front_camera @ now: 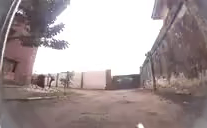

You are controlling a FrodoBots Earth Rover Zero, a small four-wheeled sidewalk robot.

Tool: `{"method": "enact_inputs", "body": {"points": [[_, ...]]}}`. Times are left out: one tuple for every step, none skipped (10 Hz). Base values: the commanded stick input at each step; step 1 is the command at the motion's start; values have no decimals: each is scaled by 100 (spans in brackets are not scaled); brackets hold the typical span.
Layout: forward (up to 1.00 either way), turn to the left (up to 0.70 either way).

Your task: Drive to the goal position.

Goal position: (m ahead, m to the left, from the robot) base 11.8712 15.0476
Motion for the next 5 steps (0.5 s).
{"method": "enact_inputs", "body": {"points": [[100, 0], [100, 0], [100, 0], [100, 0], [100, 0]]}}
